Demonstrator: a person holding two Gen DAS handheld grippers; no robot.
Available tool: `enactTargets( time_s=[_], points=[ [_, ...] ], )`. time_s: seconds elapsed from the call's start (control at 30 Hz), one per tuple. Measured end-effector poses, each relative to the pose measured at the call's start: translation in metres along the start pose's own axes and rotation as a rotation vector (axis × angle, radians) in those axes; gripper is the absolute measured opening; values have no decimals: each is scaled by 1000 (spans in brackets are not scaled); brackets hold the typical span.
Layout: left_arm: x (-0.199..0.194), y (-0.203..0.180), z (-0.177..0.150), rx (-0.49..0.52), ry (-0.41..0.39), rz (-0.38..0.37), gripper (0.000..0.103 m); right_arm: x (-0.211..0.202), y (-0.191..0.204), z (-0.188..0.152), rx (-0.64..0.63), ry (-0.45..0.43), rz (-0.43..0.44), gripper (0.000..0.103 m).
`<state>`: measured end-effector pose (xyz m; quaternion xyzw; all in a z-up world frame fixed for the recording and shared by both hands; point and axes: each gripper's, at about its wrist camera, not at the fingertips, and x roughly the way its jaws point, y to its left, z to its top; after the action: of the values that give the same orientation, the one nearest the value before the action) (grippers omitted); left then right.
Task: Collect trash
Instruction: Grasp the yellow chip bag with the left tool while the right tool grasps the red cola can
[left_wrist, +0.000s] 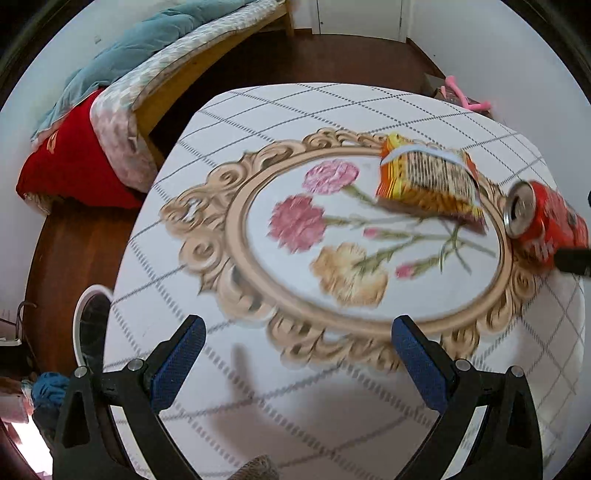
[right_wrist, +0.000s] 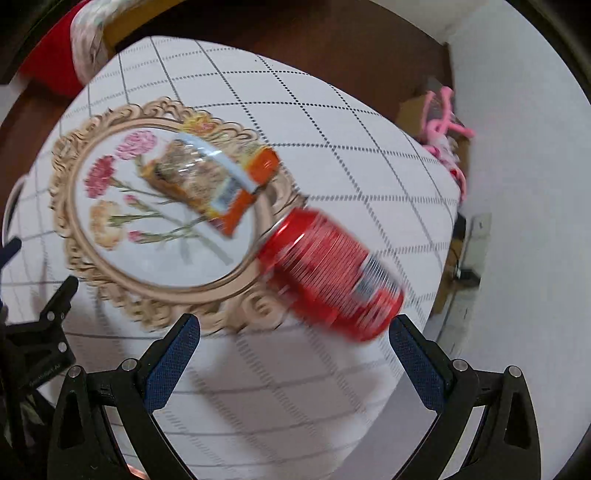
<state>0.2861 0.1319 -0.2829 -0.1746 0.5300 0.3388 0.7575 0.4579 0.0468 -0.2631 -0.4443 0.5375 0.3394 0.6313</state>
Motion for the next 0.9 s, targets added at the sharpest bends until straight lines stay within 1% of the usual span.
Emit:
enactTargets(
  time_s=[0.03, 0.07, 0.1, 0.17, 0.23, 0.27, 0.33, 0.37, 0.43, 0.5, 0.53, 0.57, 0.6, 0.63, 0.7, 0.73, 0.83, 0.87, 0.9],
  points=[
    [3, -1, 5, -5, 1, 0, 103, 10, -3, 5, -51, 18, -15, 103],
    [5, 0, 9, -11, 0, -2, 103, 18, -5, 7, -76, 35, -7, 103],
    [7, 0, 13, -19, -2, -2, 103, 28, -7, 9, -92, 62, 18, 103],
    [11, 0, 23, -32, -5, -6, 103, 41, -8, 11, -124, 86, 13, 103],
    [12, 2, 33, -44, -15, -13, 103, 56, -15, 13, -117, 124, 57, 103],
    [11, 2, 36, -47, -22, -20, 103, 61, -20, 13, -95, 126, 73, 103],
    [8, 1, 45, -49, -39, -33, 103, 63, -28, 12, -42, 105, 76, 103],
    [7, -2, 50, -47, -47, -44, 103, 63, -31, 11, -17, 95, 91, 97],
    [7, -7, 60, -34, -54, -71, 103, 62, -43, 5, 77, 60, 132, 97],
    [9, -12, 70, -30, -45, -113, 103, 62, -57, -4, 200, 41, 170, 97],
    [11, -17, 78, -28, -31, -152, 103, 64, -67, -11, 284, 37, 183, 97],
    [14, -21, 83, -25, -20, -174, 103, 66, -78, -19, 370, 28, 204, 97],
    [16, -26, 88, -22, -7, -197, 103, 66, -87, -26, 440, 11, 212, 97],
    [21, -35, 94, -13, 16, -236, 103, 66, -93, -32, 491, 3, 208, 97],
    [28, -54, 101, 27, 54, -260, 102, 65, -107, -46, 611, -29, 219, 96],
    [33, -65, 104, 61, 67, -268, 102, 65, -110, -51, 652, -39, 225, 96],
    [45, -93, 109, 156, 71, -244, 101, 63, -116, -62, 742, -70, 234, 96],
    [46, -100, 108, 177, 58, -230, 87, 62, -116, -65, 752, -74, 233, 96],
    [46, -105, 107, 194, 50, -211, 69, 61, -115, -68, 765, -79, 229, 96]
  ],
)
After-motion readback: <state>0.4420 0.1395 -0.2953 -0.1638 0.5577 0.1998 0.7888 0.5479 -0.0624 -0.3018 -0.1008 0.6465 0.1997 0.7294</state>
